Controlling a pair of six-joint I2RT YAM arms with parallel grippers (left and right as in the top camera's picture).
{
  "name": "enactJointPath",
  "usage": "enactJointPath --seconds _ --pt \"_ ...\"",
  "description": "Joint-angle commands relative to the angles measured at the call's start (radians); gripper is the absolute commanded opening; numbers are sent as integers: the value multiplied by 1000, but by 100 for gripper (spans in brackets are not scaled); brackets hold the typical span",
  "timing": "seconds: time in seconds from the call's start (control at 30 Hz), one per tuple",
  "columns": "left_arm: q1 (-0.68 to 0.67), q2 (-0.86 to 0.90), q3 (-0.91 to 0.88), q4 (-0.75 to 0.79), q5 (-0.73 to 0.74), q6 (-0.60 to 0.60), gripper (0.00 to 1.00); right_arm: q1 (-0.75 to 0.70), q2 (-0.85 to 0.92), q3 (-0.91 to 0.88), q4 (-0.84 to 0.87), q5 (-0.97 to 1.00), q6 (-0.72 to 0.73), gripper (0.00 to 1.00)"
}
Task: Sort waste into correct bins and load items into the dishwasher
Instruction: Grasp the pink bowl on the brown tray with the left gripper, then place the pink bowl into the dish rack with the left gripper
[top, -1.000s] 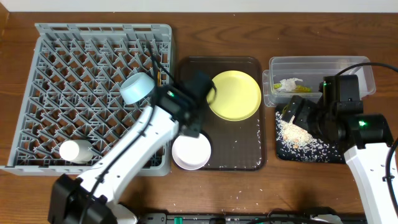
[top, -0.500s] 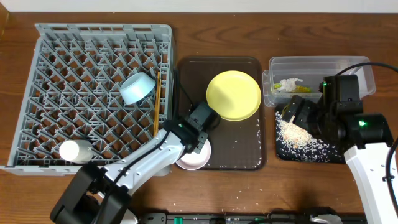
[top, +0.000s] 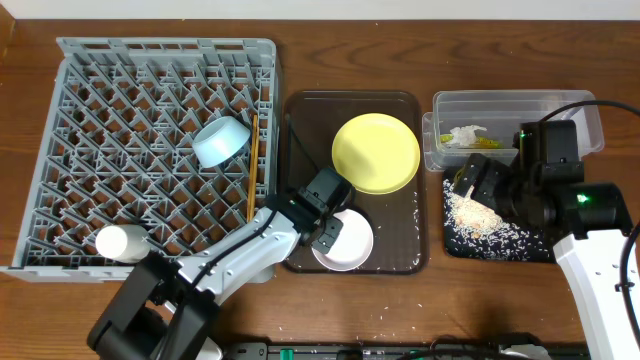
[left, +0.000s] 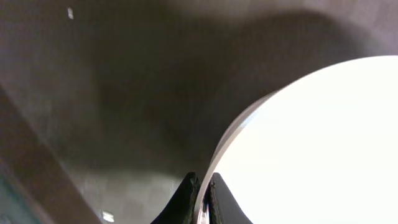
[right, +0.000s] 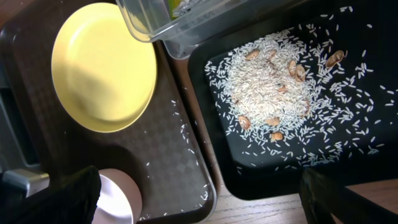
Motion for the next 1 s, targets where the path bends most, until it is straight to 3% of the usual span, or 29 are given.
enactJointPath --seconds 0.0,0.07,0.2,0.33,0.57,0.67,0.97 --pt "1 -88 117 -98 0 -87 8 -5 0 5 -2 10 12 99" --pt "4 -151 177 -172 -60 -124 7 -5 0 5 -2 10 12 99" --pt "33 -302 238 -331 -319 -150 8 -5 0 5 -2 10 12 99" --pt "102 -442 238 -541 -766 -192 8 -5 0 5 -2 10 13 99" --pt "190 -438 209 -590 -1161 -375 8 -5 0 5 -2 10 12 99" --pt "222 -381 190 -586 -1239 -406 7 -5 0 5 -2 10 12 99" --pt "332 -87 189 -601 -1238 -407 7 -5 0 5 -2 10 12 99"
